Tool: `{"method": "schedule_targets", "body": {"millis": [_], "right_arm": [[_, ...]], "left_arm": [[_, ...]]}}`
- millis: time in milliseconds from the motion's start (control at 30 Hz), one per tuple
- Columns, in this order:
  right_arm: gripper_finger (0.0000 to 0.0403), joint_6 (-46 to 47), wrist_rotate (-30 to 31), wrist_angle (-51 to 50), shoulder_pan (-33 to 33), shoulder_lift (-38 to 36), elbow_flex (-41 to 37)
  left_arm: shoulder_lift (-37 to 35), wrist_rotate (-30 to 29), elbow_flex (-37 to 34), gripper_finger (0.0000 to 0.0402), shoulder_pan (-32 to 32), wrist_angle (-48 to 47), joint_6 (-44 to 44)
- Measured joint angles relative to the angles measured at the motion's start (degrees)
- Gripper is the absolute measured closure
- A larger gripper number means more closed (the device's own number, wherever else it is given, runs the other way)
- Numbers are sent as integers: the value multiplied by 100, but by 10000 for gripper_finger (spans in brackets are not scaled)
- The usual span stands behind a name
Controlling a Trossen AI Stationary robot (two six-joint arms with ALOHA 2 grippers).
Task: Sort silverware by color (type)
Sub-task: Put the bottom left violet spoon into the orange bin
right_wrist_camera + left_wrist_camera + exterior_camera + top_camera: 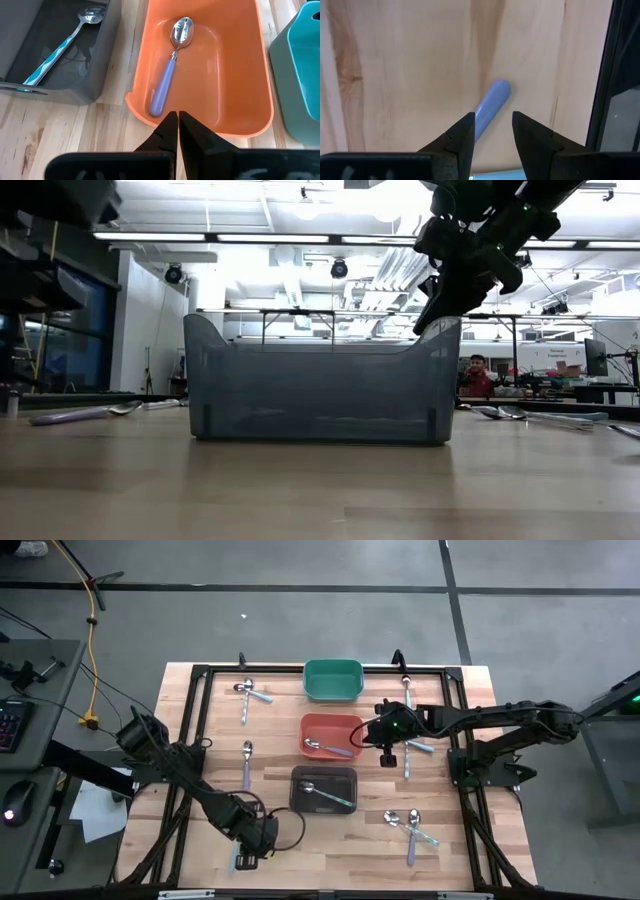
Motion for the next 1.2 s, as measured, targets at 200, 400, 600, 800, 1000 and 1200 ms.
{"method": "schedule_targets", "body": {"millis": [200, 400, 600, 800, 1000, 1200], "right_arm": [[403, 2, 0, -112, 0, 0, 2], [403, 16, 0, -126, 0, 0, 3], [403, 20, 0, -127, 2, 0, 4], [403, 11, 1, -129, 2, 0, 4], [403, 7, 2, -129, 2, 0, 4], [403, 4, 2, -145, 2, 0, 4]], "left_arm": [[204, -57, -2, 277, -63, -119, 43], [370, -88, -4, 277, -64, -118, 120], [402, -67, -4, 277, -76, -118, 337], [402, -73, -4, 277, -74, -122, 413], [402, -173, -4, 277, -74, -103, 454], [402, -187, -4, 277, -74, -94, 558]]}}
